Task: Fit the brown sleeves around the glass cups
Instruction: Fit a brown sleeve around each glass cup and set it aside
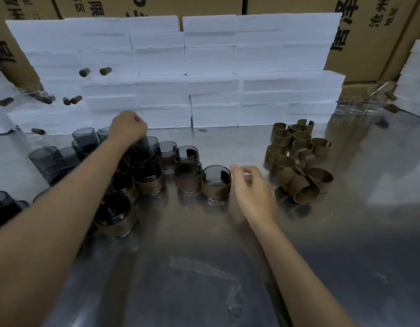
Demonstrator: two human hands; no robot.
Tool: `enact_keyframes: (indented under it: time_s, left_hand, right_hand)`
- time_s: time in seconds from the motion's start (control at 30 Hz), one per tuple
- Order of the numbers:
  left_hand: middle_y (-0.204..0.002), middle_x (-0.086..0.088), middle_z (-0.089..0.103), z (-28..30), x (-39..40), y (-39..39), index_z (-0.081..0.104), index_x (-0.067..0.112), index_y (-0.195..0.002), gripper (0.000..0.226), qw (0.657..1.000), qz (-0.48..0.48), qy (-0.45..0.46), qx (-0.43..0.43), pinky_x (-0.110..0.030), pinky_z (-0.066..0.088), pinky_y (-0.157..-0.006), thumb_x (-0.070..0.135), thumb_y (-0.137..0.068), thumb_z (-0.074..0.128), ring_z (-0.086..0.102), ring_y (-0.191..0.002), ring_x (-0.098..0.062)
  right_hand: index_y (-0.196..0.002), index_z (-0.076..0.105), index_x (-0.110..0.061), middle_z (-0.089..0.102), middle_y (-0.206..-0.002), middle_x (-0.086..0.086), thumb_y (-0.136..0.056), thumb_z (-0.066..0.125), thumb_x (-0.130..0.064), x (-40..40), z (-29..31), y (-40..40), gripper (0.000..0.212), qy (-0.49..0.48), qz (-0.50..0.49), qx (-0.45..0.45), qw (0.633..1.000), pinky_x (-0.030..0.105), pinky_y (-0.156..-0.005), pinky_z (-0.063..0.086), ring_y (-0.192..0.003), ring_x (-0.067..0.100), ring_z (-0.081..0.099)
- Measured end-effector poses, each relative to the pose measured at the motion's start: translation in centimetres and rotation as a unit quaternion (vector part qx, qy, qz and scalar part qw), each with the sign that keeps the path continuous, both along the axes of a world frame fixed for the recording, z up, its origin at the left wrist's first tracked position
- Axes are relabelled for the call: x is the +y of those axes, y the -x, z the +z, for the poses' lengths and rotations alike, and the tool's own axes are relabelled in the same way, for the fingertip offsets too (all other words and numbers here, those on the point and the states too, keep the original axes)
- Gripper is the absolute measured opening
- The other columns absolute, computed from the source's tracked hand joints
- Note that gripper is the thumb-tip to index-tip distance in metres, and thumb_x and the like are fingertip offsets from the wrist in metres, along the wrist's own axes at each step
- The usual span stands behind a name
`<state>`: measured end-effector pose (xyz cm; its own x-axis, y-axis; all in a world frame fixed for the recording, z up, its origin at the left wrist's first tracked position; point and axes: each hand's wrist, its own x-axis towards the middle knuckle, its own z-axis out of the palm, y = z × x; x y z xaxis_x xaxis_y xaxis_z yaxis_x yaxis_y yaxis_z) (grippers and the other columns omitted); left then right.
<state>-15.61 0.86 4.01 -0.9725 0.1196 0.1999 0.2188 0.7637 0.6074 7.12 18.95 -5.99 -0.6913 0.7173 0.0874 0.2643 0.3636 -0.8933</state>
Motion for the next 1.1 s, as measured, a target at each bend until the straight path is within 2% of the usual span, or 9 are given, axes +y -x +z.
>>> enact_keyframes:
  time_s: [0.07, 0.2, 0.33, 0.5, 0.63, 0.77, 0.83, 0.93, 1.1]
  left_hand:
    - [-0.115, -0.017, 0.070, -0.6, -0.5, 2.5, 0.075, 0.002, -0.106, 0.019, 0.994, -0.050, 0.093, -0.030, -0.033, 0.045, -0.088, 0.006, -0.093, 0.062, 0.060, -0.118, -0.037]
    - [-0.132, -0.017, 0.060, -1.8, -0.4, 5.4, 0.067, 0.013, -0.122, 0.033, 0.976, -0.093, 0.198, -0.018, -0.036, 0.044, -0.086, 0.008, -0.089, 0.071, 0.055, -0.112, -0.035]
    - [-0.118, -0.013, 0.070, -2.6, 0.3, 6.5, 0.075, 0.019, -0.099, 0.010, 0.959, -0.116, 0.258, 0.002, -0.035, 0.048, -0.085, 0.014, -0.091, 0.072, 0.055, -0.096, -0.027]
    - [-0.110, -0.016, 0.069, -2.7, 0.9, 7.1, 0.071, 0.023, -0.083, 0.010, 0.965, -0.104, 0.241, 0.021, -0.048, 0.047, -0.104, 0.023, -0.089, 0.079, 0.050, -0.124, -0.038]
    - [-0.112, -0.017, 0.069, -2.2, 1.0, 7.4, 0.074, 0.019, -0.087, 0.012, 0.974, -0.102, 0.203, -0.010, -0.048, 0.044, -0.108, 0.029, -0.088, 0.081, 0.048, -0.130, -0.038]
    - [-0.109, -0.017, 0.072, -0.2, 1.7, 6.7, 0.079, 0.003, -0.104, 0.021, 0.994, -0.096, 0.057, 0.008, -0.035, 0.045, -0.086, 0.020, -0.091, 0.078, 0.060, -0.101, -0.028]
    - [-0.104, -0.010, 0.068, 1.6, 2.4, 5.2, 0.079, 0.006, -0.107, 0.023, 0.992, -0.127, -0.018, -0.012, -0.032, 0.040, -0.086, 0.020, -0.089, 0.080, 0.055, -0.099, -0.021]
    - [-0.088, 0.001, 0.067, 4.0, 3.6, 1.4, 0.082, 0.025, -0.085, 0.009, 0.976, -0.207, -0.029, -0.065, -0.029, 0.037, -0.070, 0.019, -0.090, 0.078, 0.049, -0.083, -0.015]
    - [-0.075, 0.012, 0.073, 4.1, 6.2, -6.1, 0.082, 0.037, -0.069, 0.052, 0.927, -0.346, -0.018, -0.146, -0.024, 0.035, -0.064, -0.004, -0.092, 0.061, 0.052, -0.076, -0.008]
  right_hand:
    - [-0.114, 0.060, -0.038, 0.058, -0.088, -0.030, -0.077, 0.032, -0.081, 0.1, -0.1, 0.2, 0.063, -0.006, -0.003, -0.004, 1.000, 0.042, -0.101, 0.044, -0.111, 0.014, 0.056]
    - [-0.113, 0.061, -0.038, 0.058, -0.089, -0.028, -0.077, 0.032, -0.079, 0.2, -0.2, 0.3, 0.062, -0.002, -0.008, -0.002, 1.000, 0.042, -0.099, 0.045, -0.111, 0.015, 0.056]
    - [-0.105, 0.062, -0.038, 0.057, -0.086, -0.027, -0.080, 0.034, -0.075, 0.3, -0.3, 0.4, 0.053, -0.005, -0.011, 0.001, 1.000, 0.041, -0.099, 0.045, -0.108, 0.014, 0.056]
    - [-0.094, 0.060, -0.038, 0.061, -0.089, -0.024, -0.090, 0.041, -0.068, 0.4, -0.3, 0.3, 0.036, -0.004, -0.010, 0.008, 1.000, 0.043, -0.100, 0.046, -0.107, 0.015, 0.058]
    - [-0.091, 0.061, -0.036, 0.062, -0.092, -0.021, -0.096, 0.044, -0.064, 0.5, -0.2, 0.2, 0.033, -0.003, -0.009, 0.002, 1.000, 0.045, -0.102, 0.045, -0.107, 0.016, 0.058]
    - [-0.091, 0.062, -0.035, 0.063, -0.091, -0.020, -0.095, 0.042, -0.065, 0.3, 0.0, 0.1, 0.036, -0.002, -0.010, -0.001, 1.000, 0.045, -0.102, 0.045, -0.107, 0.016, 0.057]
    - [-0.092, 0.062, -0.034, 0.065, -0.093, -0.017, -0.091, 0.039, -0.067, 0.2, 0.1, 0.0, 0.041, 0.005, -0.011, -0.002, 1.000, 0.045, -0.101, 0.045, -0.107, 0.016, 0.058]
    - [-0.097, 0.065, -0.031, 0.069, -0.099, -0.013, -0.095, 0.041, -0.065, 0.0, 0.3, -0.1, 0.041, 0.044, -0.011, 0.023, 0.999, 0.041, -0.097, 0.047, -0.107, 0.016, 0.061]
    - [-0.092, 0.066, -0.019, 0.070, -0.087, 0.000, -0.103, 0.051, -0.043, 0.4, 2.7, -1.0, 0.031, 0.129, -0.023, 0.197, 0.972, 0.022, -0.070, 0.041, -0.079, -0.001, 0.061]
